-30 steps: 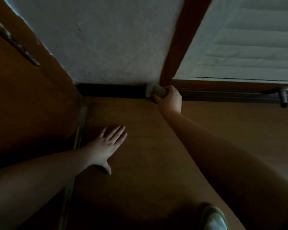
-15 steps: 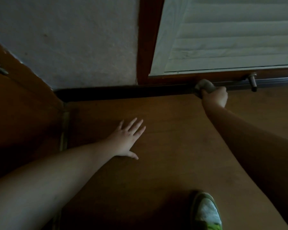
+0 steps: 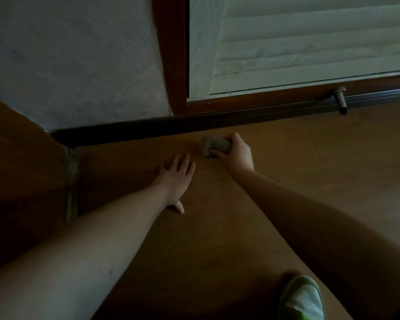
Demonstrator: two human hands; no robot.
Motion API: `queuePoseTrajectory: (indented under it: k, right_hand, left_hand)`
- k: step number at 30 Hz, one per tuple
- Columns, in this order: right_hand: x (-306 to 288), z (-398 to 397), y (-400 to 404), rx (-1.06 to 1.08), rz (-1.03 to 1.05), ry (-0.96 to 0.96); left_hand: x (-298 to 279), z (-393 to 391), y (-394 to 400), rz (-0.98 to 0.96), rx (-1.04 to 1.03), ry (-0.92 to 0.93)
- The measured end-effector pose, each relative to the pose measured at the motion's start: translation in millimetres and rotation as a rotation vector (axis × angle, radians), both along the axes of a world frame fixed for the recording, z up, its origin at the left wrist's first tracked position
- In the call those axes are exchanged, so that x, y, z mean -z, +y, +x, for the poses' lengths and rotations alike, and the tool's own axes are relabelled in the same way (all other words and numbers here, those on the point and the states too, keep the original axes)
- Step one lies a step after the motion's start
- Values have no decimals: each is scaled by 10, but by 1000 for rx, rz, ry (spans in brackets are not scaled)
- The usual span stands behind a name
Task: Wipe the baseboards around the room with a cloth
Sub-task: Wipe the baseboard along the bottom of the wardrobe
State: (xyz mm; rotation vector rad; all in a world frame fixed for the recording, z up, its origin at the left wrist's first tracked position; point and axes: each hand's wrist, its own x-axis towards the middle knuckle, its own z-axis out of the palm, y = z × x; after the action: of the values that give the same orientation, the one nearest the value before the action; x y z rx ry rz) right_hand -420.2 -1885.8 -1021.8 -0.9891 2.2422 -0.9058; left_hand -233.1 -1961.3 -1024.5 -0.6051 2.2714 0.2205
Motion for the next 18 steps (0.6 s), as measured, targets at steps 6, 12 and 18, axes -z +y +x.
queuePoseTrajectory:
  k: [6, 12, 18]
  right_hand:
    - [126, 238, -484, -121, -28, 16]
    - [199, -135, -489, -73, -22, 44]
    - [117, -1111, -92, -2, 54, 164]
  left_hand:
    - [89, 31, 10, -22, -11, 35]
    - [141, 14, 4, -6, -30, 27]
    - [131, 17, -10, 4, -37, 5]
